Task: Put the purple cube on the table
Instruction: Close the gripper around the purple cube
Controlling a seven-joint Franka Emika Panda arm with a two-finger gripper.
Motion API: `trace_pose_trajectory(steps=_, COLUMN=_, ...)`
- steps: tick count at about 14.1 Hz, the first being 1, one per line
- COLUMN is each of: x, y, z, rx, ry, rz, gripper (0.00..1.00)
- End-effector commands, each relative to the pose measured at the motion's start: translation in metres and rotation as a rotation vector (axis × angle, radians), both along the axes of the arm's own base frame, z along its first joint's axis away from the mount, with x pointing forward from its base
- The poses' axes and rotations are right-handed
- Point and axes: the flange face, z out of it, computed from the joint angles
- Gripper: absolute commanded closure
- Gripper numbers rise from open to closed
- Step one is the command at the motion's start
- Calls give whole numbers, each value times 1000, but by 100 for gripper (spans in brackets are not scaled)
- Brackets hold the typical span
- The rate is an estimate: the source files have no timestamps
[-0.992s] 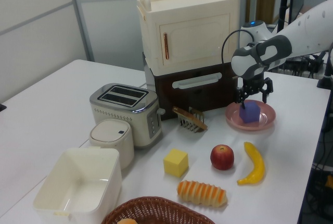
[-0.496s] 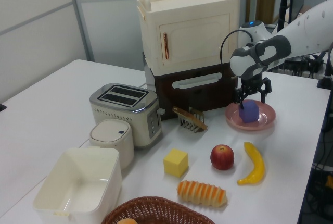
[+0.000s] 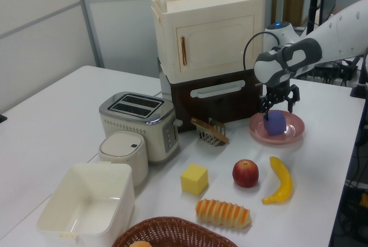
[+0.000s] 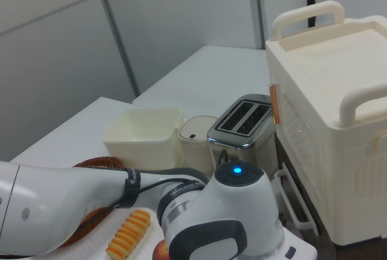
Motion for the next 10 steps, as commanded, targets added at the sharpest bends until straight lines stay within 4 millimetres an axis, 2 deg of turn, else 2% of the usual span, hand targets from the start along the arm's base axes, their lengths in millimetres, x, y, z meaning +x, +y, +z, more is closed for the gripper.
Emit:
trace_pose_trajectory(steps=1, x=-4, y=0, z=7, rx=-13, ry=-23, rz=14, gripper=0)
trace_pose_trajectory(steps=5, x=-8, y=-3, z=16, rx=-11, ry=-35, rz=10, gripper=0)
trace_pose_trajectory(steps=10, x=-9, y=-6, z=10, rx=-16, ry=-30, rz=12, gripper=0)
